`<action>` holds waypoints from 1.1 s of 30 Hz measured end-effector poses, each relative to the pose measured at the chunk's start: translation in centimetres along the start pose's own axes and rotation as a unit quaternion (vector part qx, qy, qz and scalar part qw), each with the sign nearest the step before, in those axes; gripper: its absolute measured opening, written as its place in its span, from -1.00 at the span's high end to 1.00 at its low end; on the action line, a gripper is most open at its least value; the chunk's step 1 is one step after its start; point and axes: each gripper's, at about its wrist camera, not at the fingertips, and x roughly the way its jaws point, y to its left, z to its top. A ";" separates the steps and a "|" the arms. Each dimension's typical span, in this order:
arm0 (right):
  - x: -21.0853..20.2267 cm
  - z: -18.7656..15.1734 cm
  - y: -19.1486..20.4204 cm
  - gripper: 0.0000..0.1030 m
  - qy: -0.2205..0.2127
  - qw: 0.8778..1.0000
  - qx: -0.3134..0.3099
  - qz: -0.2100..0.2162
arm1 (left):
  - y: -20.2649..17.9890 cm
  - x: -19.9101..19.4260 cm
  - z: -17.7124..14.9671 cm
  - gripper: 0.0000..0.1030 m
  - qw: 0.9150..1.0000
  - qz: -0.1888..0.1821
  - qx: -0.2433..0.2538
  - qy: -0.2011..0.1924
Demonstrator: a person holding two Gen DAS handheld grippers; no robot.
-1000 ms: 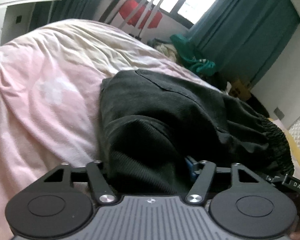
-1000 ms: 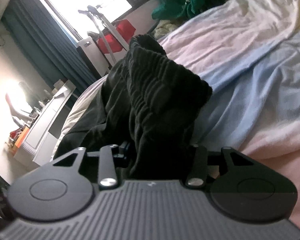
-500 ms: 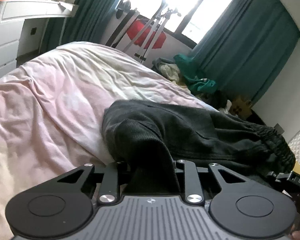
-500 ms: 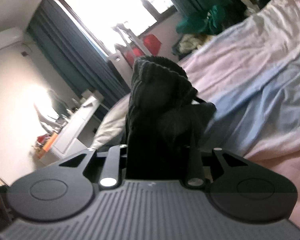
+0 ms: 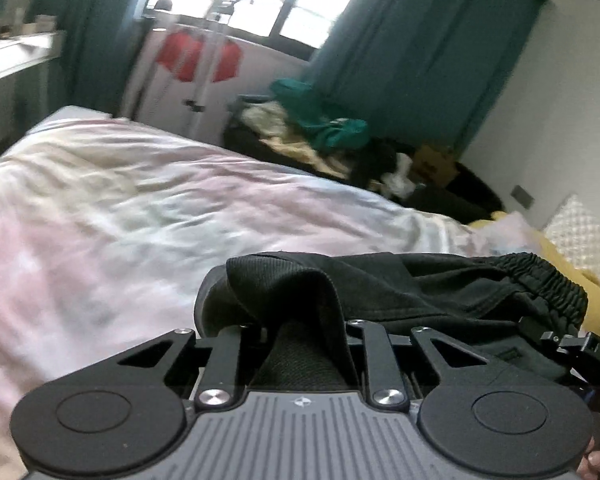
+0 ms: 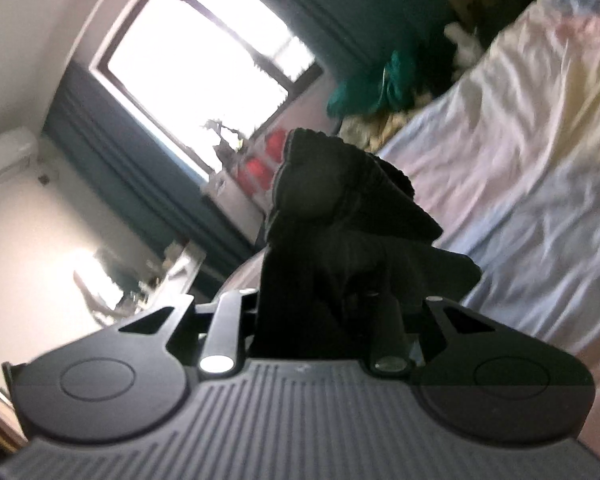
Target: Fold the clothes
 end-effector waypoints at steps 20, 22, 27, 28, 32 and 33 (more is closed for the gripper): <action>2.0 3.4 -23.0 0.35 -0.042 0.971 0.106 -0.210 | -15.0 27.3 -7.5 0.44 0.982 -0.071 0.162 0.060; 1.8 2.7 -23.5 0.33 -0.047 0.972 0.108 -0.204 | -14.4 27.2 -7.0 0.38 0.984 -0.077 0.140 0.075; 0.6 3.0 -22.6 0.17 -0.036 0.963 0.144 -0.225 | -14.7 25.2 -4.9 0.20 0.980 -0.055 0.166 0.099; 0.1 3.0 -22.4 0.17 -0.032 0.960 0.154 -0.231 | -14.8 24.2 -4.5 0.22 0.980 -0.054 0.167 0.098; -2.2 4.0 -18.1 0.17 -0.030 0.948 0.066 -0.309 | -15.2 18.7 -3.3 0.19 0.980 -0.055 0.174 0.078; -2.8 4.2 -17.0 0.17 -0.035 0.947 0.048 -0.315 | -15.4 17.2 -2.8 0.18 0.980 -0.058 0.180 0.065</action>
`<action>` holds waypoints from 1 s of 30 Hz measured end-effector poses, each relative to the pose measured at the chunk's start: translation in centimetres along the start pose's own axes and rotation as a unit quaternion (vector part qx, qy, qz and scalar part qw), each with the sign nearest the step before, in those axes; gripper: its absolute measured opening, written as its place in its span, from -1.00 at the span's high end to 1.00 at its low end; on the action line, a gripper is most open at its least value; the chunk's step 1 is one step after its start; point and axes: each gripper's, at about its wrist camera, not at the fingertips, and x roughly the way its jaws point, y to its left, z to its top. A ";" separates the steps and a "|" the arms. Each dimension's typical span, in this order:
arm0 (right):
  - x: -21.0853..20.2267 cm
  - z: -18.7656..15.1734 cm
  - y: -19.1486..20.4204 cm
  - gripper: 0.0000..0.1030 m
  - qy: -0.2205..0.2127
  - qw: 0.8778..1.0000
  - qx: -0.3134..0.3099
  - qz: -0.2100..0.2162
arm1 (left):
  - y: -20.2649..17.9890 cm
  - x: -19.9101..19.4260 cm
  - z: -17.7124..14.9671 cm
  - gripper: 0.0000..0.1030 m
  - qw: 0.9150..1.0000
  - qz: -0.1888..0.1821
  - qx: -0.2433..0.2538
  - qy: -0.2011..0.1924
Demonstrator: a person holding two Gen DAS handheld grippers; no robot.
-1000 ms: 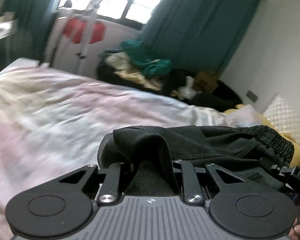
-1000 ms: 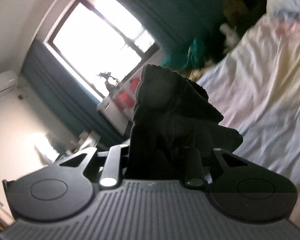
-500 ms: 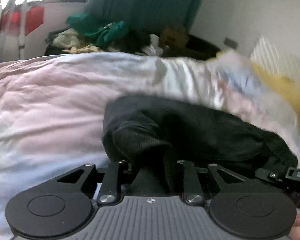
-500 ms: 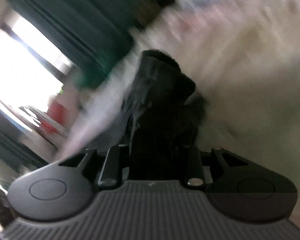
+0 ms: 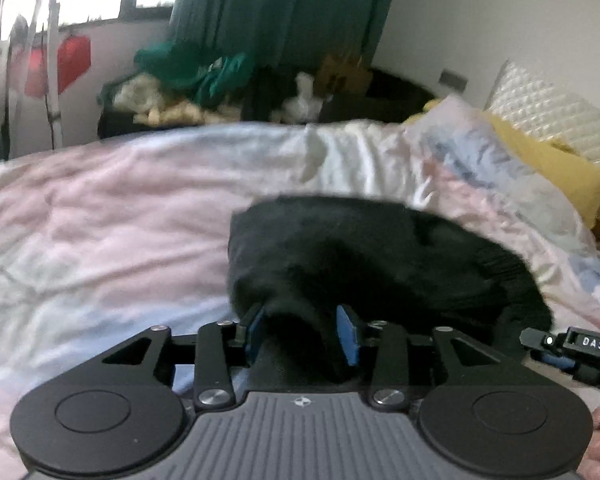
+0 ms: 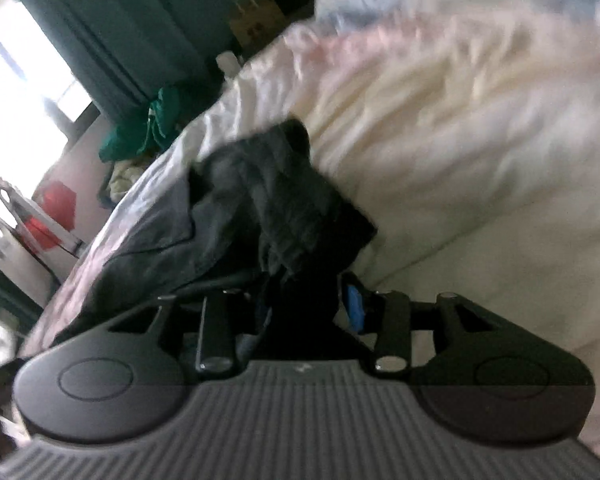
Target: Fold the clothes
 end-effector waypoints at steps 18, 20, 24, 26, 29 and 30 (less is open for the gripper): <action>-22.5 -1.8 12.4 0.04 -0.132 0.972 -0.186 0.059 | -6.3 -26.0 -3.4 -1.00 0.984 0.045 0.061 -0.161; -24.3 -3.1 13.0 -0.46 -0.143 0.969 -0.191 0.064 | -6.7 -27.6 -4.8 -1.00 0.982 0.056 0.069 -0.168; -26.2 -5.9 13.9 -0.77 -0.170 0.962 -0.202 0.063 | -6.6 -29.6 -7.7 -1.00 0.976 0.084 0.074 -0.186; -26.3 -7.2 14.3 -0.77 -0.179 0.957 -0.221 0.053 | -6.2 -29.8 -8.7 -1.00 0.976 0.093 0.076 -0.184; -26.4 -9.0 14.6 -0.77 -0.198 0.949 -0.239 0.057 | -6.0 -29.5 -9.8 -1.00 0.976 0.105 0.085 -0.171; -26.3 -9.5 14.6 -0.77 -0.203 0.946 -0.244 0.057 | -5.8 -29.5 -10.2 -1.00 0.976 0.104 0.087 -0.169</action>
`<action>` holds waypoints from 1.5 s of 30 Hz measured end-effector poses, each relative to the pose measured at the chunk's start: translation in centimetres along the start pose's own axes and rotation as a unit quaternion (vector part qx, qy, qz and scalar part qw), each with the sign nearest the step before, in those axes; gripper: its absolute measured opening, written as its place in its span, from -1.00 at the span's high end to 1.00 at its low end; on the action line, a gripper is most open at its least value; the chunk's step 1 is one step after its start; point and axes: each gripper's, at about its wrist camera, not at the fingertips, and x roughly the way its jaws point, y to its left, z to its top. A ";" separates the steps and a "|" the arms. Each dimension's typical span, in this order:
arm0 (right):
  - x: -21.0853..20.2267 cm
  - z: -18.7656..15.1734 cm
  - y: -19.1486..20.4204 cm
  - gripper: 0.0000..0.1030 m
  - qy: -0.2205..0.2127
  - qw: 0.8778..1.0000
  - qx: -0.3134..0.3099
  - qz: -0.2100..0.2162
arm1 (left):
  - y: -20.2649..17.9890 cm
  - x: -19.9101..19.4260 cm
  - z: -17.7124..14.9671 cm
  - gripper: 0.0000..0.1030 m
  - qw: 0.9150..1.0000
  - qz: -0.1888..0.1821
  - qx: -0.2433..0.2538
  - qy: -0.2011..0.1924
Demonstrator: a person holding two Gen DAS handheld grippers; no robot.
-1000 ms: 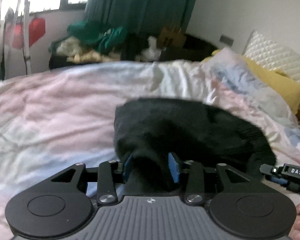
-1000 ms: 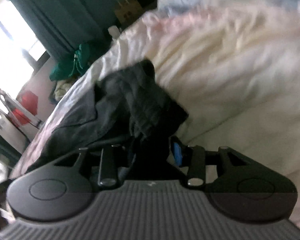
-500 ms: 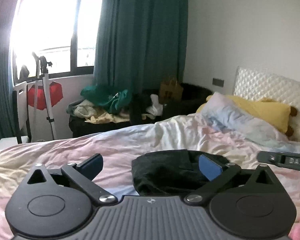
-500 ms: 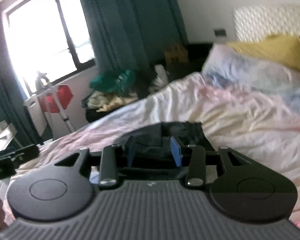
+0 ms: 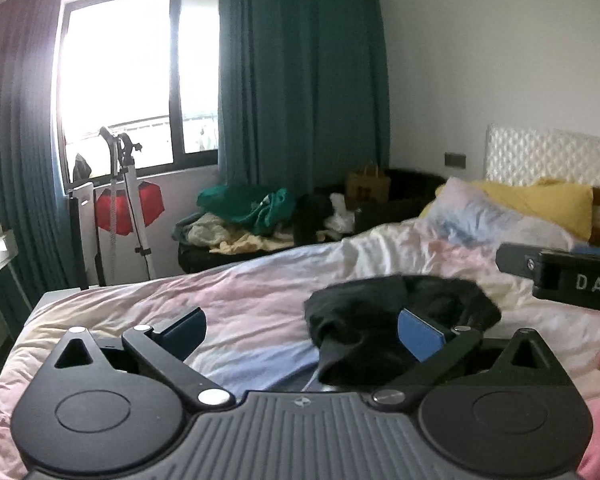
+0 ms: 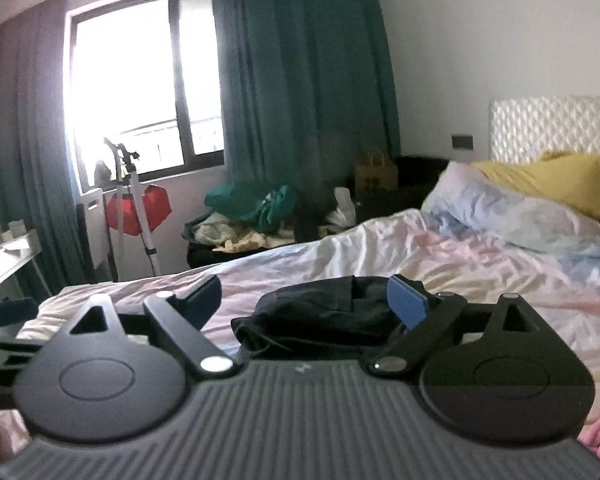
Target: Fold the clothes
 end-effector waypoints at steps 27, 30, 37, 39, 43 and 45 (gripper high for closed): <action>7.1 -8.9 1.6 -0.77 0.050 0.998 -0.007 -0.046 | 3.0 6.8 -5.1 -1.00 0.999 -0.002 -0.025 0.044; 7.1 -8.9 1.6 -0.77 0.051 0.998 -0.009 -0.045 | 3.2 6.8 -5.2 -1.00 0.999 0.000 -0.029 0.046; 6.9 -8.9 2.0 -0.77 0.052 0.997 -0.018 -0.046 | 3.2 6.7 -5.2 -1.00 0.998 0.003 -0.029 0.048; 6.9 -8.9 2.0 -0.77 0.052 0.997 -0.019 -0.047 | 3.1 6.7 -5.2 -1.00 0.998 0.003 -0.029 0.049; 6.9 -8.9 2.0 -0.77 0.053 0.997 -0.021 -0.048 | 2.9 6.5 -5.1 -1.00 0.998 0.006 -0.025 0.049; 7.0 -8.8 2.0 -0.77 0.053 0.997 -0.020 -0.048 | 2.9 6.4 -5.1 -1.00 0.998 0.006 -0.023 0.049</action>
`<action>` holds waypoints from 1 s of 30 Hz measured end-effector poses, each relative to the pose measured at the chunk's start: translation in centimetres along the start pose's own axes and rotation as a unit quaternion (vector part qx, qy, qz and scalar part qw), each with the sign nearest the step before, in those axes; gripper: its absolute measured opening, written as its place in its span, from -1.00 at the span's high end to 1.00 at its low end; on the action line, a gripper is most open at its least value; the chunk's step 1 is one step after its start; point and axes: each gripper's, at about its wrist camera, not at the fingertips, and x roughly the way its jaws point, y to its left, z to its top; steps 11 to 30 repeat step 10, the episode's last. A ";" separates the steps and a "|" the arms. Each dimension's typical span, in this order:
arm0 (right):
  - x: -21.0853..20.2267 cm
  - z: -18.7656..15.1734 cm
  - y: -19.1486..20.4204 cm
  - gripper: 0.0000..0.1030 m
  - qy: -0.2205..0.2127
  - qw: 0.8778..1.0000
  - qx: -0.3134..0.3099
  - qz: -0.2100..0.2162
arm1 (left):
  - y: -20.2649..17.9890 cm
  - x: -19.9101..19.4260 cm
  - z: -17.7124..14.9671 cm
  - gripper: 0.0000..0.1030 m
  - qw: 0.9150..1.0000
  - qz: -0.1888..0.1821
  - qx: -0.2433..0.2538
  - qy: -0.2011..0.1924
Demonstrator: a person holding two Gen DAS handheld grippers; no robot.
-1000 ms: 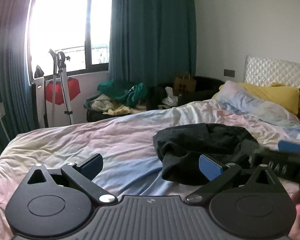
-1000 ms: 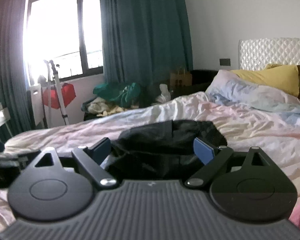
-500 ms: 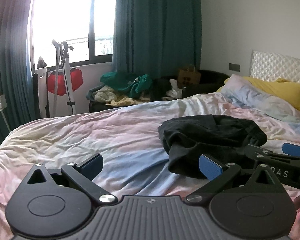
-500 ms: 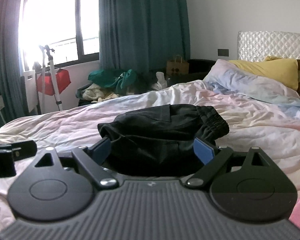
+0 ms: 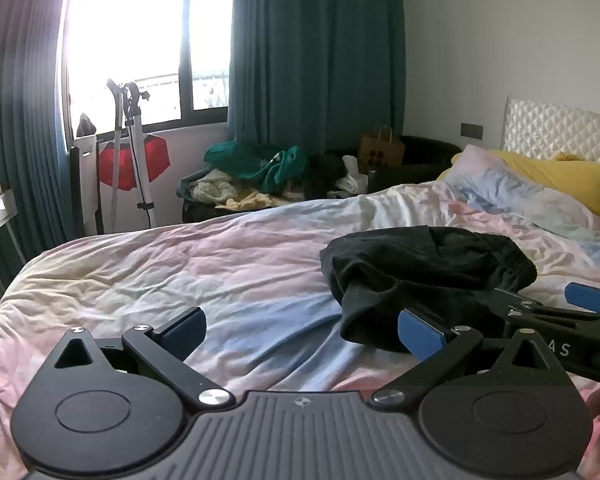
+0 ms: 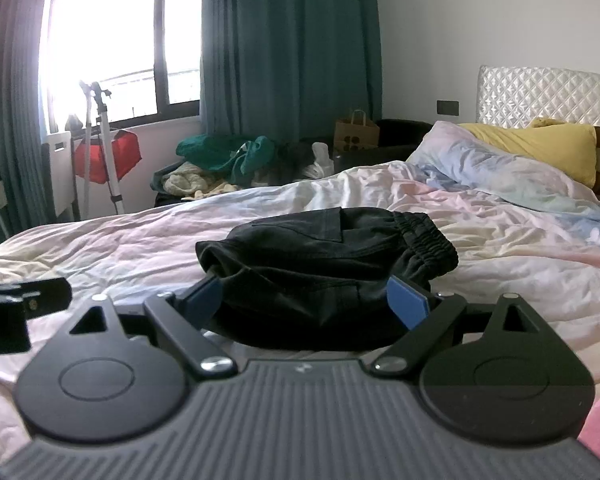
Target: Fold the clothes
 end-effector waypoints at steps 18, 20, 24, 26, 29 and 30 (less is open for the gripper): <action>0.0 -0.1 0.0 -0.77 0.003 1.000 0.005 0.001 | 0.3 -0.3 0.0 -1.00 1.000 0.003 -0.004 -0.001; 0.0 -0.1 0.0 -0.77 0.003 1.000 0.005 0.001 | 0.3 -0.3 0.0 -1.00 1.000 0.003 -0.004 -0.001; 0.0 -0.1 0.0 -0.77 0.003 1.000 0.005 0.001 | 0.3 -0.3 0.0 -1.00 1.000 0.003 -0.004 -0.001; 0.0 -0.1 0.0 -0.77 0.003 1.000 0.005 0.001 | 0.3 -0.3 0.0 -1.00 1.000 0.003 -0.004 -0.001; 0.0 -0.1 0.0 -0.77 0.003 1.000 0.005 0.001 | 0.3 -0.3 0.0 -1.00 1.000 0.003 -0.004 -0.001; 0.0 -0.1 0.0 -0.77 0.003 1.000 0.005 0.001 | 0.3 -0.3 0.0 -1.00 1.000 0.003 -0.004 -0.001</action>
